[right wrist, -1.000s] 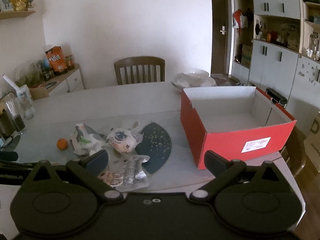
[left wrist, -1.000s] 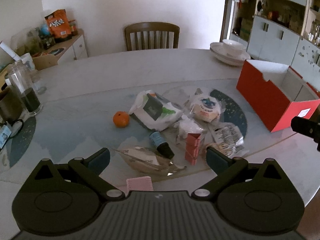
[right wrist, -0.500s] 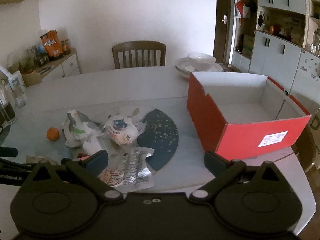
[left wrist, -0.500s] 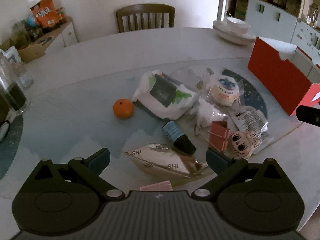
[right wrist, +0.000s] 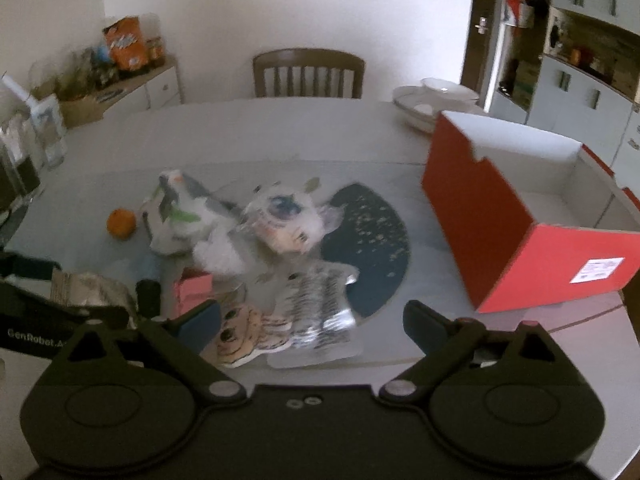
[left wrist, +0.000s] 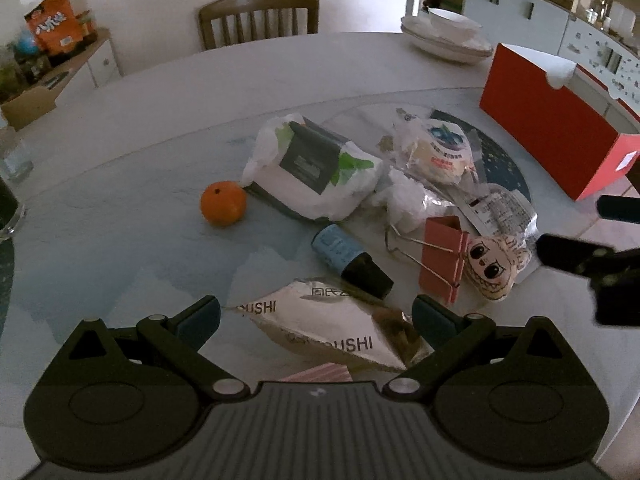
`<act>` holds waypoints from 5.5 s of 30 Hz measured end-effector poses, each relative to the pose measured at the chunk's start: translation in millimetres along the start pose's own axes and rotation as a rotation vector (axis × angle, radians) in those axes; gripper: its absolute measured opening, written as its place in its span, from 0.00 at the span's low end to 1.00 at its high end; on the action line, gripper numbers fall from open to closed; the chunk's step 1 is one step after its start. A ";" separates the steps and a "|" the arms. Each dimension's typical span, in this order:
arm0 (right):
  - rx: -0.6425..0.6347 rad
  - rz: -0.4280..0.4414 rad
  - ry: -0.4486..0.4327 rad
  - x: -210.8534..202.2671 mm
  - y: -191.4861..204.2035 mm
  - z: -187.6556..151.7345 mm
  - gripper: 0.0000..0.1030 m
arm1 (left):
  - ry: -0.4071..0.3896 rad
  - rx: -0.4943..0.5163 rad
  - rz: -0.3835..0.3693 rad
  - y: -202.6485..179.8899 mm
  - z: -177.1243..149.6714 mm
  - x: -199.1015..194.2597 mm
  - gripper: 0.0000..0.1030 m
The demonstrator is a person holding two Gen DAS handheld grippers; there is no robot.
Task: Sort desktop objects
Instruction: 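Move both tools toward the items in the middle of the table, then grasp the silver foil snack bag with the left tool while the right tool grasps the cartoon-face pad, then carry the foil bag and cartoon-face pad with both tools over the red box, then open both tools to drop the foil bag and cartoon-face pad into the box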
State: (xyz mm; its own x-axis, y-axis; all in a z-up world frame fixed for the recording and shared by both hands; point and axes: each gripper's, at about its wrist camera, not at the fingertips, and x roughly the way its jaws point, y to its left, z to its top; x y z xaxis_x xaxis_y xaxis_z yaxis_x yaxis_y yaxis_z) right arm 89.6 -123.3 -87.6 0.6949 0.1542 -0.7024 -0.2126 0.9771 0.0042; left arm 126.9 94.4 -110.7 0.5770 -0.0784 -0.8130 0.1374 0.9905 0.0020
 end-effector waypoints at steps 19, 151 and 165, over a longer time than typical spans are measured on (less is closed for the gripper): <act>-0.043 0.073 0.117 37.8 27.0 -8.0 0.71 | 0.044 -0.044 -0.121 11.9 -3.7 16.6 0.83; -0.092 0.162 0.376 108.6 -346.6 86.4 0.51 | 0.219 0.313 -0.193 -348.3 243.1 164.6 0.62; -0.100 0.162 0.427 119.7 -347.5 74.9 0.57 | 0.268 0.298 -0.209 -352.9 241.7 173.8 0.64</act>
State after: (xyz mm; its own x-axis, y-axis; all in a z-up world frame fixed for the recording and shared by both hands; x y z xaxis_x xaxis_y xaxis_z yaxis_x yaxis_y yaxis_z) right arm 298.0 -433.4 -119.8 0.3067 0.2091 -0.9285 -0.3745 0.9234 0.0842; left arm 373.3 -296.1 -111.9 0.2891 -0.2021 -0.9357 0.4774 0.8777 -0.0421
